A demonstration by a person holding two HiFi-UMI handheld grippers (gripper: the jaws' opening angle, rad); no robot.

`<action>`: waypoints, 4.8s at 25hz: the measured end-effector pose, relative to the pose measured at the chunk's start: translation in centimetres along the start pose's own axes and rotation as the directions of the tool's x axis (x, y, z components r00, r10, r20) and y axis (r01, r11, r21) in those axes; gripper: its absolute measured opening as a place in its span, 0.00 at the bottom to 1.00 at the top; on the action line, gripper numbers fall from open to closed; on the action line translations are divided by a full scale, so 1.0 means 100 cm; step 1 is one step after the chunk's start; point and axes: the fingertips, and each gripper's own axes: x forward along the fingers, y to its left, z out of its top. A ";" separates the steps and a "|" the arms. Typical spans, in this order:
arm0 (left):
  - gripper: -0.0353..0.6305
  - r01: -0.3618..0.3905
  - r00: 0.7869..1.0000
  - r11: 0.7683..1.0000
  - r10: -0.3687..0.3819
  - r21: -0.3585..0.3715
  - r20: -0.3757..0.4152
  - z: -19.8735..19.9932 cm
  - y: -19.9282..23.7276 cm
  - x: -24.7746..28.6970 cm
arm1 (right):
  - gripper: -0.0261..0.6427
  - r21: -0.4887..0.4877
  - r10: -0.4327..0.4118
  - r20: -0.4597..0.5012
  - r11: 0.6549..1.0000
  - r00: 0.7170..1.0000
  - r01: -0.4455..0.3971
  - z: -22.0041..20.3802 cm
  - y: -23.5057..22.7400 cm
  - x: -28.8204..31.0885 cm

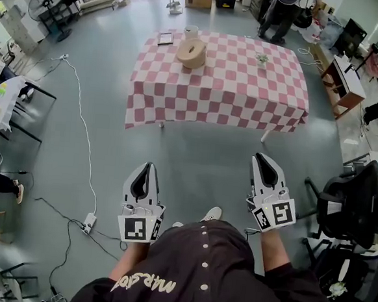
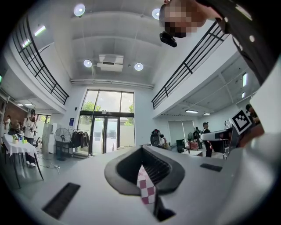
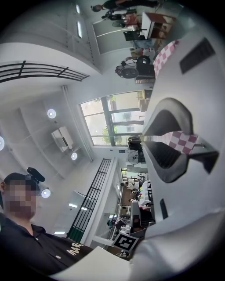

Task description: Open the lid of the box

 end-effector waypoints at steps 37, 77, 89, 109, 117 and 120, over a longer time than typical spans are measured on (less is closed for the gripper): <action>0.06 -0.004 1.000 1.000 0.004 -0.027 -0.009 -0.006 0.004 0.006 | 0.57 -0.007 0.087 -0.005 0.996 0.996 -0.087 -0.002 0.017 0.011; 0.06 -0.050 0.998 0.998 0.049 -0.043 -0.029 -0.024 -0.054 0.088 | 0.73 0.017 0.144 -0.015 0.989 0.989 -0.144 -0.019 -0.083 0.046; 0.06 -0.014 1.000 0.994 0.012 -0.110 -0.022 -0.033 -0.015 0.143 | 0.72 -0.014 0.120 -0.031 0.993 0.992 -0.120 -0.017 -0.083 0.104; 0.06 -0.020 1.000 0.994 0.019 -0.108 -0.017 -0.039 0.084 0.223 | 0.72 -0.006 0.116 -0.043 0.993 0.992 -0.116 -0.022 -0.067 0.226; 0.06 0.017 1.000 0.995 -0.017 -0.101 -0.003 -0.038 0.111 0.249 | 0.72 -0.017 0.080 -0.034 0.997 0.996 -0.080 -0.022 -0.063 0.253; 0.06 0.034 0.999 0.994 -0.034 -0.101 0.004 -0.037 0.118 0.255 | 0.73 -0.012 0.066 -0.033 0.998 0.997 -0.067 -0.022 -0.060 0.259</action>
